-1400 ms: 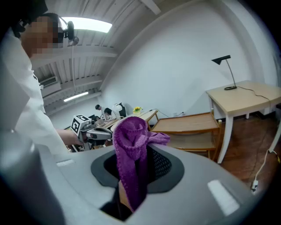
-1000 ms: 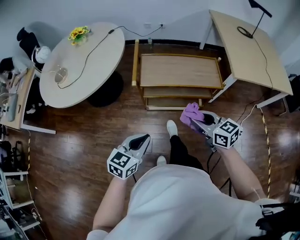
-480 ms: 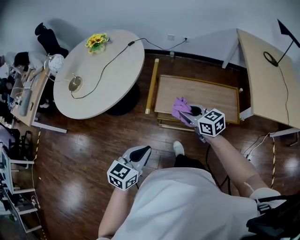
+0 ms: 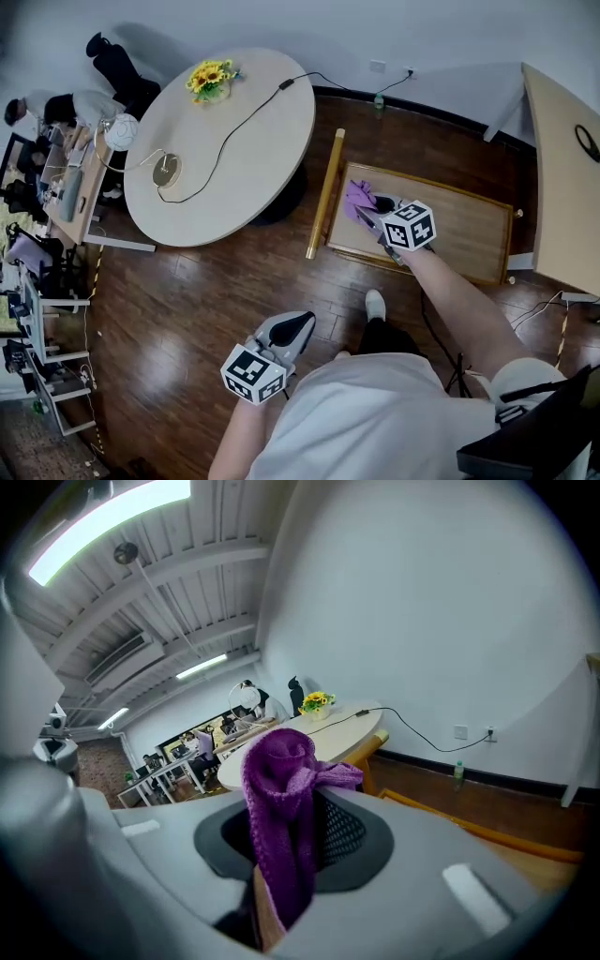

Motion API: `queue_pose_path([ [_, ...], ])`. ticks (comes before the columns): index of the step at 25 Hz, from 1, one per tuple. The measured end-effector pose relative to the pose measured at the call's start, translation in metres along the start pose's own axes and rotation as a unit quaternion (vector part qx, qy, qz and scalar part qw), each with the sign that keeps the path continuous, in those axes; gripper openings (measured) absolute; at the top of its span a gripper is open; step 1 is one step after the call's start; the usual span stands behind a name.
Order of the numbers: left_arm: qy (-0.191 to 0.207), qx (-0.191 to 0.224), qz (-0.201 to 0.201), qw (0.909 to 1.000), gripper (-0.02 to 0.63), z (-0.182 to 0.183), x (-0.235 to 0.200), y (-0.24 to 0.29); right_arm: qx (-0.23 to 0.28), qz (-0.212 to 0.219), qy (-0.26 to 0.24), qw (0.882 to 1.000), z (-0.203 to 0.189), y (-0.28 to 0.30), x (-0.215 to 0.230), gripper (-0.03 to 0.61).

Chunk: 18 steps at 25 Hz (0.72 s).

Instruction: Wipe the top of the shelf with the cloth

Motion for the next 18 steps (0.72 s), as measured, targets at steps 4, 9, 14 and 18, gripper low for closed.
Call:
queue_pose_path([
  [4,-0.019,-0.006,0.015,0.9997,0.017,0.010,0.000,0.016,-0.020,-0.004,0.008,1.000,-0.015,0.038,0.037,0.097],
  [9,-0.047,-0.004,0.037,0.9982,0.017,0.016,-0.001,0.024,-0.046,-0.021,0.019,0.999,-0.034,0.081,0.077,0.097],
  [14,-0.057,-0.004,0.065,0.9963,0.017,0.019,0.002,0.022,-0.057,-0.016,0.034,0.998,-0.050,0.115,0.091,0.097],
  [18,-0.061,-0.016,0.079,0.9949,0.017,0.015,0.002,0.024,-0.063,-0.027,0.046,0.997,-0.062,0.130,0.107,0.097],
])
Point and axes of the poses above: the fingertips, and each gripper's own axes: y forward along the fingers, x to its right, z out of its top, the point moved 3 cm from there along -y, backward along the fingers, and after that the axes turned 12 degrees about -y, right-handed, at the moved point
